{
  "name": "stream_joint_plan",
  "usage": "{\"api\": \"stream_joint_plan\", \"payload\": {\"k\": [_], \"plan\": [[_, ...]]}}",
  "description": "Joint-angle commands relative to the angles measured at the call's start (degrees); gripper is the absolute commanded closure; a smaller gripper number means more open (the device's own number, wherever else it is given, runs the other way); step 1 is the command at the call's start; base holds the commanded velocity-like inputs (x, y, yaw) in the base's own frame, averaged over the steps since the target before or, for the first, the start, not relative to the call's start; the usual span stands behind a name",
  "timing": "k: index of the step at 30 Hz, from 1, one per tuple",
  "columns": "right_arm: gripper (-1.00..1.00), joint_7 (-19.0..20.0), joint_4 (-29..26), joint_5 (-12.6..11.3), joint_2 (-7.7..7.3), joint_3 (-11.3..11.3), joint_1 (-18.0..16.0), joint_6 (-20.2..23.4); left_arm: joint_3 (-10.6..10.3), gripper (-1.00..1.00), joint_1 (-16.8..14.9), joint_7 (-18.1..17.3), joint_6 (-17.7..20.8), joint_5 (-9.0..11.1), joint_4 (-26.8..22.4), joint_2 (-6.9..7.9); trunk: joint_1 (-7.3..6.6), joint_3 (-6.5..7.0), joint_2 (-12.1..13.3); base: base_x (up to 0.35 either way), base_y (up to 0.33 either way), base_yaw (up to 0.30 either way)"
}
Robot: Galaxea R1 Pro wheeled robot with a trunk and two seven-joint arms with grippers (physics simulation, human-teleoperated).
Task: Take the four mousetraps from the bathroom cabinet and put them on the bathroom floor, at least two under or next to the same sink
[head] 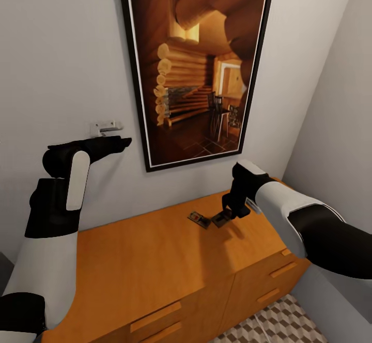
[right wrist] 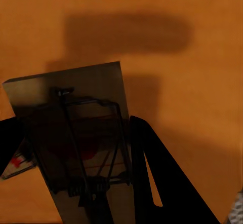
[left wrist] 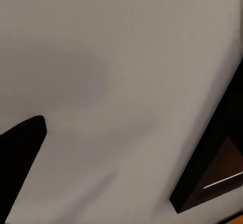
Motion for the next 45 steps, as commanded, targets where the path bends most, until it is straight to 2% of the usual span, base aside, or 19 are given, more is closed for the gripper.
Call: {"api": "stream_joint_plan", "payload": {"k": [1,6,11,19,27,37,45], "plan": [[1.00,-0.28,-0.09,-0.45,-0.03,0.49,-0.05,0.41,-0.08,-1.00,-0.07,0.57,0.19,-0.56,-0.04,0.06,-0.21,0.10,0.35,0.000,0.000,0.000],[1.00,-2.27,-0.90,-0.52,-0.03,0.46,-0.05,0.60,-0.08,-1.00,-0.07,0.57,0.19,-0.61,-0.04,0.06,-1.31,1.00,2.36,0.000,0.000,0.000],[1.00,-3.57,-3.96,-0.55,0.05,0.43,0.05,0.64,-0.08,-1.00,-0.07,0.57,0.19,-0.64,-0.04,0.06,-2.41,1.90,4.36,0.000,0.000,0.000],[1.00,-4.27,-8.57,-0.57,-0.13,1.24,2.38,1.09,-0.08,-1.00,-0.07,0.57,0.19,-0.66,-0.04,0.06,-4.16,3.33,7.57,0.000,0.000,0.000],[1.00,-5.18,-10.90,-1.00,-0.26,1.30,3.03,7.02,-0.08,-1.00,-0.07,0.57,0.19,-0.66,-0.04,0.06,-5.92,4.77,10.78,0.000,0.000,0.000],[1.00,-5.67,-12.92,-1.29,-0.29,1.28,3.18,9.70,-0.08,-1.00,-0.07,0.57,0.19,-0.68,-0.04,0.05,-8.12,6.57,14.79,0.000,0.000,0.000],[1.00,-5.74,-15.95,-1.30,-0.34,1.25,3.50,14.83,-0.08,-1.00,-0.07,0.59,0.19,-0.73,-0.04,0.06,-9.87,8.00,18.00,0.000,0.000,0.000]]}}
